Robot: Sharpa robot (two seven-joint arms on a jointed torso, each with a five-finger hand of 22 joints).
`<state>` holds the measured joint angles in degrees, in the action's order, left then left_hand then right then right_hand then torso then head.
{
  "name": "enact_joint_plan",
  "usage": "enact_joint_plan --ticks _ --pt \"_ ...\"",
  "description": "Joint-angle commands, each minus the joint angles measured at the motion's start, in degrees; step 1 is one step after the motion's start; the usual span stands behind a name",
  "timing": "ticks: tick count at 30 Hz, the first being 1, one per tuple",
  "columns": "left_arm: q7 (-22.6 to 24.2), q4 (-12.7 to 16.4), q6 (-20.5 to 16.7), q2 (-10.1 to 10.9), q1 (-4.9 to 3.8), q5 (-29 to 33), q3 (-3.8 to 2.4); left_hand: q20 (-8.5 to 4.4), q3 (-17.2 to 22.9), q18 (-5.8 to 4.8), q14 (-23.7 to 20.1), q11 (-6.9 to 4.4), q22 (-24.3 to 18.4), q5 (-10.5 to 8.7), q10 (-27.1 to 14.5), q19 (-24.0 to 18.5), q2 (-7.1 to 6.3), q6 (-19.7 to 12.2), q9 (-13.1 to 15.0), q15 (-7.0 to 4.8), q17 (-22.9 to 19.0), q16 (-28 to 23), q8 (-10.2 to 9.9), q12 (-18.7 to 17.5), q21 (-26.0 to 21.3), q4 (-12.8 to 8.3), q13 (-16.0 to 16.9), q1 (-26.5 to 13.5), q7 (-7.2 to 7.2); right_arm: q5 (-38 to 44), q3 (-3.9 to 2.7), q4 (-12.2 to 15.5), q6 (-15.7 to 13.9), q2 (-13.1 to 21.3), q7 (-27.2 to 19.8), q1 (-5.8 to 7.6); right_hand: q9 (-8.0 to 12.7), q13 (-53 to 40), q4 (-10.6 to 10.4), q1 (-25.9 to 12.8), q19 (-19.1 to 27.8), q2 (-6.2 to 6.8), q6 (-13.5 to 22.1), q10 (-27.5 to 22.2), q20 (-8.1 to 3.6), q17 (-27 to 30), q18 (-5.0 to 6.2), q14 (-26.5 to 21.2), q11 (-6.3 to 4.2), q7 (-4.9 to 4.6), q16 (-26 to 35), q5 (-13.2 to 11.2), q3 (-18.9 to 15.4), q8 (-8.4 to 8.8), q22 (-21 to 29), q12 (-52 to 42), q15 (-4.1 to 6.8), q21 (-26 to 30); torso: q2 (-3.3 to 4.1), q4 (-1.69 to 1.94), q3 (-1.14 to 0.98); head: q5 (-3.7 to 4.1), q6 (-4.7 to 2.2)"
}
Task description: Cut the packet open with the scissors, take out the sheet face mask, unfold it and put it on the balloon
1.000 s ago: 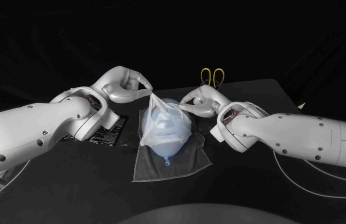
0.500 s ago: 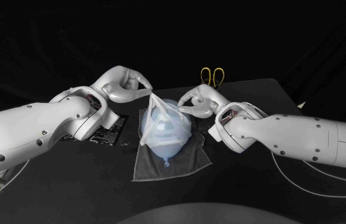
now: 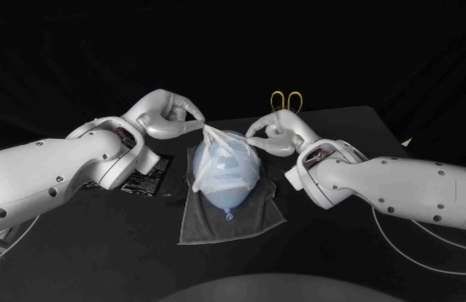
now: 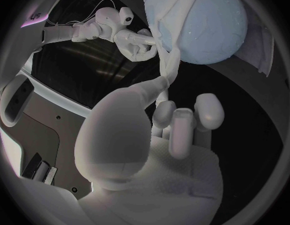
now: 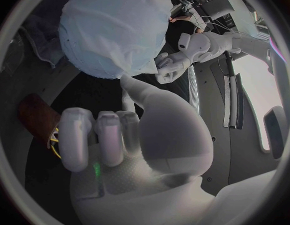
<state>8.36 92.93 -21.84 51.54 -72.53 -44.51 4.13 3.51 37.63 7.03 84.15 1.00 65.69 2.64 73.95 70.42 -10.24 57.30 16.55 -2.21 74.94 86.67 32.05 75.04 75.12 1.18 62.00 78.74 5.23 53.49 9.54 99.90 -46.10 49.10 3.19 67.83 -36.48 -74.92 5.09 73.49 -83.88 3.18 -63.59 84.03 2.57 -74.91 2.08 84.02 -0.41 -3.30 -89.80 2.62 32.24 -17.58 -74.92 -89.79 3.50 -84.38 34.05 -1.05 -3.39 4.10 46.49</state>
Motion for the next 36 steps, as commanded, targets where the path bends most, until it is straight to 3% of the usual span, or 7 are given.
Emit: enact_joint_plan --ticks 1,6,8,13,16,25,36 --pt "-0.06 0.1 0.67 -0.02 -0.04 -0.09 -0.03 0.04 0.39 -1.06 2.32 -0.05 0.06 0.15 0.24 0.48 0.46 -0.07 4.46 -0.24 2.81 0.31 0.16 0.21 0.28 -0.11 0.06 -0.21 0.16 -0.7 -0.13 0.55 -2.17 0.49 -1.95 -0.01 -4.76 -15.08 0.2 -1.97 -3.88 -0.57 1.16 5.97 -0.48 -15.09 -0.8 5.98 -0.46 0.08 -0.2 0.2 1.11 -1.27 -13.37 -0.21 0.58 -0.15 0.01 -0.04 -0.03 -0.02 -0.11" --pt "-0.14 0.04 0.73 -0.04 -0.03 -0.09 -0.02 0.04 0.39 -1.06 2.32 -0.05 0.06 0.15 0.24 0.48 0.46 -0.07 4.46 -0.24 2.81 0.31 0.16 0.21 0.28 -0.11 0.06 -0.21 0.16 -0.74 -0.19 0.24 0.12 0.87 -1.64 0.09 -6.89 -15.08 0.16 -3.56 -3.35 -0.63 3.13 5.97 -0.5 -15.09 -0.52 5.98 -0.37 -0.13 -0.2 0.16 2.08 -1.95 -12.98 -0.21 0.56 1.07 -0.06 -0.05 0.03 0.0 -0.13" --pt "-0.16 0.05 0.78 -0.07 -0.02 -0.09 -0.02 0.04 0.39 -1.06 2.32 -0.05 0.06 0.15 0.24 0.48 0.46 -0.07 4.46 -0.24 2.81 0.31 0.16 0.21 0.28 -0.11 0.06 -0.21 0.16 -0.87 -0.2 -0.14 1.25 0.74 -1.55 0.12 -5.99 -15.08 -1.11 -5.79 -3.02 0.49 7.77 5.97 -0.2 -15.09 -0.38 5.98 0.71 -1.43 -0.2 0.13 0.89 0.95 -12.76 -0.21 -0.03 1.8 -0.05 -0.03 0.05 -0.01 -0.11" --pt "-0.19 0.12 0.85 -0.06 -0.02 -0.09 -0.01 0.04 0.48 -1.07 2.32 -0.05 0.09 0.15 0.25 0.5 0.48 -0.14 4.54 -0.24 2.79 0.3 0.23 0.21 0.3 -0.13 0.06 -0.29 0.17 -1.07 -0.19 -0.69 2.94 0.23 -1.48 0.15 -2.42 -15.08 -5.59 -11.92 -2.82 4.22 12.0 5.97 1.34 -15.09 -0.4 5.98 3.28 -4.31 -0.2 0.11 -4.72 6.17 -12.63 -0.21 -2.37 2.2 0.04 0.05 0.05 -0.02 -0.19" --pt "-0.21 0.14 0.88 -0.05 -0.02 -0.1 -0.01 0.04 0.48 -1.07 2.32 -0.05 0.09 0.15 0.25 0.5 0.48 -0.14 4.54 -0.24 2.79 0.3 0.23 0.21 0.3 -0.13 0.06 -0.29 0.17 -0.95 -0.19 -0.94 3.77 -0.11 -1.21 0.16 -0.91 -15.08 -7.3 -12.07 -2.77 4.26 12.21 5.97 2.04 -15.09 -0.35 5.98 3.71 -4.8 -0.2 0.16 -6.76 7.84 -12.61 -0.21 -2.94 2.29 0.05 0.02 0.07 -0.02 -0.19" --pt "-0.26 0.18 0.94 0.01 -0.01 -0.11 0.0 0.04 0.48 -1.07 2.32 -0.05 0.09 0.15 0.25 0.5 0.48 -0.14 4.54 -0.24 2.79 0.3 0.23 0.21 0.3 -0.13 0.06 -0.29 0.17 0.54 -0.1 -1.42 6.88 -1.1 0.5 -0.1 0.86 -15.08 -9.35 -10.96 -2.76 4.17 11.6 5.97 2.71 -15.09 -0.28 5.98 3.93 -4.96 -0.2 0.15 -9.56 9.45 -12.62 -0.21 -3.16 2.25 0.04 0.04 0.06 -0.1 -0.09" --pt "-0.37 0.18 0.88 0.19 0.0 -0.16 0.01 0.04 0.58 -1.09 2.31 -0.05 0.16 0.15 0.21 0.56 0.48 -0.2 4.63 -0.24 2.75 0.29 0.3 0.18 0.35 -0.17 0.0 -0.36 0.17 1.95 -0.06 -1.35 7.42 -1.53 0.86 -0.88 2.55 -15.08 -9.79 -6.67 -2.92 2.97 8.85 5.97 2.78 -15.09 -0.33 5.98 3.57 -4.54 -0.2 0.16 -11.16 10.13 -12.74 -0.21 -2.92 1.83 0.0 -0.04 0.03 -0.2 -0.08"
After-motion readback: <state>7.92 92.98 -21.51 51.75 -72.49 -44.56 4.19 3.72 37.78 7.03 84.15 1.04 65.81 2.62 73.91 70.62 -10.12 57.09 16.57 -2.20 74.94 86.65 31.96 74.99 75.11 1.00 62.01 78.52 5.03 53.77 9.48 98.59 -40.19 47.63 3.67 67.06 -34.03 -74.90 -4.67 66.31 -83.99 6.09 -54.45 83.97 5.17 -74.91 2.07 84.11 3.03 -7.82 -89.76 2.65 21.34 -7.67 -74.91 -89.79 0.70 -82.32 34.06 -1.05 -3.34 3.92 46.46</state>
